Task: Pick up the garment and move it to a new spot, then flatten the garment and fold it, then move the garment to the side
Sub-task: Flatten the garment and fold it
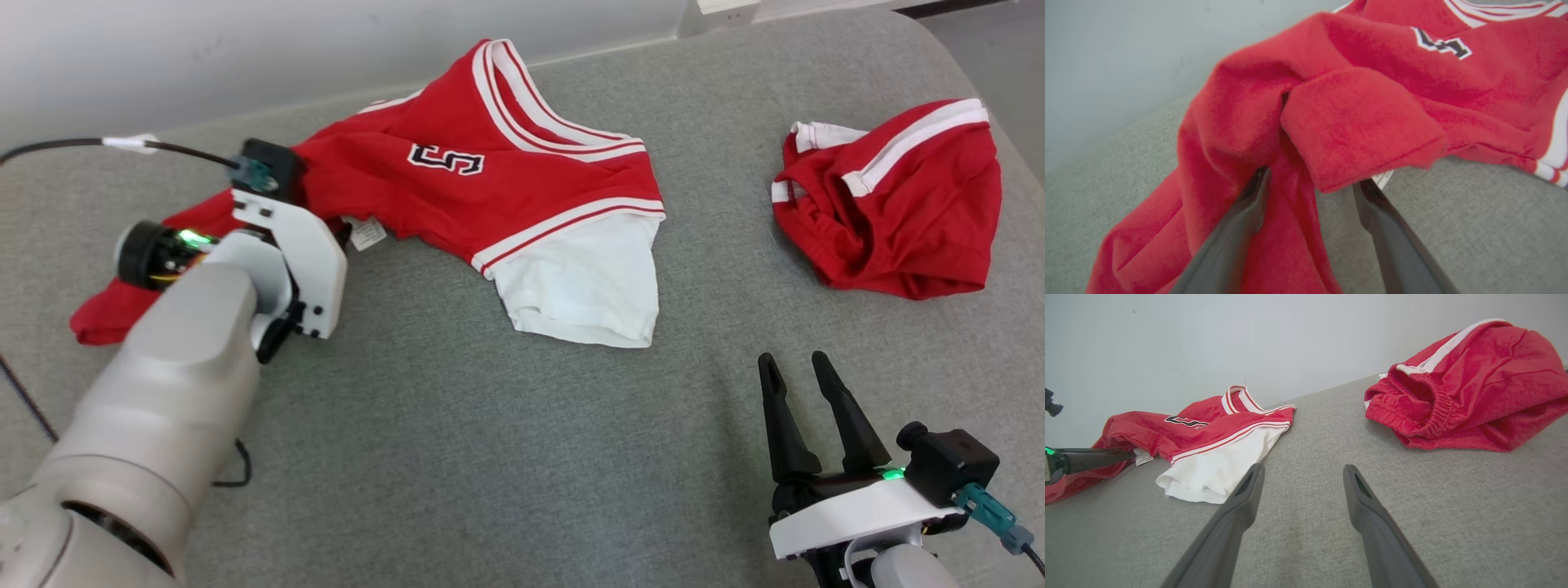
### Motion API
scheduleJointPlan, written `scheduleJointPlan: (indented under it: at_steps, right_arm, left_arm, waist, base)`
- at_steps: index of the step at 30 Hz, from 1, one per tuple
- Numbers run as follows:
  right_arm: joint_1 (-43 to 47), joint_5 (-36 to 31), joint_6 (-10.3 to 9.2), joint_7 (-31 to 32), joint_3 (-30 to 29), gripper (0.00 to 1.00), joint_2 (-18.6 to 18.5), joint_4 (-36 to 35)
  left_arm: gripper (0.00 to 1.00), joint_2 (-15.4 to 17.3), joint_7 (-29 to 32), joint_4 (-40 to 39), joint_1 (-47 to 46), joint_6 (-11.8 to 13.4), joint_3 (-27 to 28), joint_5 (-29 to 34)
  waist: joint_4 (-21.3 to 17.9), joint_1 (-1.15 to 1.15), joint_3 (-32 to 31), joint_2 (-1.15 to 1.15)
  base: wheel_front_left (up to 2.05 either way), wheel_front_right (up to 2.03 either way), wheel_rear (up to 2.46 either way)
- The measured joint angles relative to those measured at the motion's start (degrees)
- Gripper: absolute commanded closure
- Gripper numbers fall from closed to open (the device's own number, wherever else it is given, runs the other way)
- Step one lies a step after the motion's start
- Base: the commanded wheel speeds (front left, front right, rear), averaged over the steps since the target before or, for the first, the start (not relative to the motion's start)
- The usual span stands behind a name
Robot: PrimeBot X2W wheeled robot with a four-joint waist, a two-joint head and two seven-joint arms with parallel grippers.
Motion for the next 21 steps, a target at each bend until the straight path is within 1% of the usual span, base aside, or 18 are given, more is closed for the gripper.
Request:
scheduleJointPlan:
  at_steps: [2,3,6,9,11,13,14,15,16,21]
  right_arm:
    - [0.0,0.0,0.00,0.0,-0.1,0.00,0.0,-0.1]
    - [0.0,0.0,0.00,0.0,-0.1,0.00,0.1,-0.1]
    - [0.0,0.0,0.00,0.0,-0.2,0.00,0.2,-0.1]
    - [0.1,0.0,0.00,0.0,-0.2,0.00,0.3,-0.1]
    - [0.0,0.0,0.00,0.0,0.0,0.00,0.3,-0.2]
    - [-0.3,0.0,0.00,0.0,0.2,0.00,0.3,-0.2]
    - [-0.4,0.0,0.00,0.0,0.3,0.00,0.3,-0.2]
    - [-0.6,0.0,0.01,0.0,0.3,0.00,0.4,-0.2]
    - [-0.7,0.1,0.00,0.0,0.3,0.00,0.4,-0.3]
    - [-0.6,0.1,0.00,0.0,-0.5,0.00,0.4,-0.1]
  left_arm:
    - [0.00,0.9,0.0,0.2,-0.5,0.1,0.5,-0.5]
    - [0.00,1.1,-0.1,0.3,-0.6,-0.2,0.9,-0.7]
    - [0.00,1.2,-1.1,0.4,-1.0,-1.1,1.6,-1.7]
    - [0.00,1.2,-2.2,0.3,-2.0,-1.5,2.2,-2.7]
    - [0.00,1.2,-3.3,0.4,-2.5,-1.3,2.5,-2.8]
    - [0.51,1.2,-3.7,0.4,-2.8,-1.1,2.5,-2.9]
    - [0.64,1.2,-4.1,0.5,-2.8,-1.0,2.5,-3.0]
    - [0.86,1.2,-4.6,0.5,-2.8,-0.9,2.6,-3.0]
    - [1.00,1.2,-4.7,0.6,-2.8,-0.9,2.6,-3.2]
    - [1.00,0.4,-6.1,0.7,-2.6,-1.5,2.0,-3.1]
  waist:
    - [-0.6,0.00,0.4,0.00]
    - [-0.8,0.00,0.6,0.00]
    - [-1.3,0.00,1.0,0.00]
    - [-1.5,0.00,1.2,0.00]
    - [-1.6,0.00,1.4,0.00]
    - [-1.7,0.00,1.6,0.00]
    - [-1.8,0.00,1.7,0.00]
    - [-1.8,0.00,1.8,0.00]
    - [-1.8,0.00,1.8,0.00]
    - [-1.2,0.00,1.1,0.00]
  base:
    - [0.00,0.00,0.00]
    - [0.00,0.00,0.00]
    - [0.00,0.00,0.00]
    - [0.00,0.00,0.00]
    - [0.00,0.00,0.00]
    - [0.00,0.00,0.00]
    - [0.00,0.00,0.00]
    - [0.00,0.00,0.00]
    - [0.00,0.00,0.00]
    - [0.00,0.00,0.00]
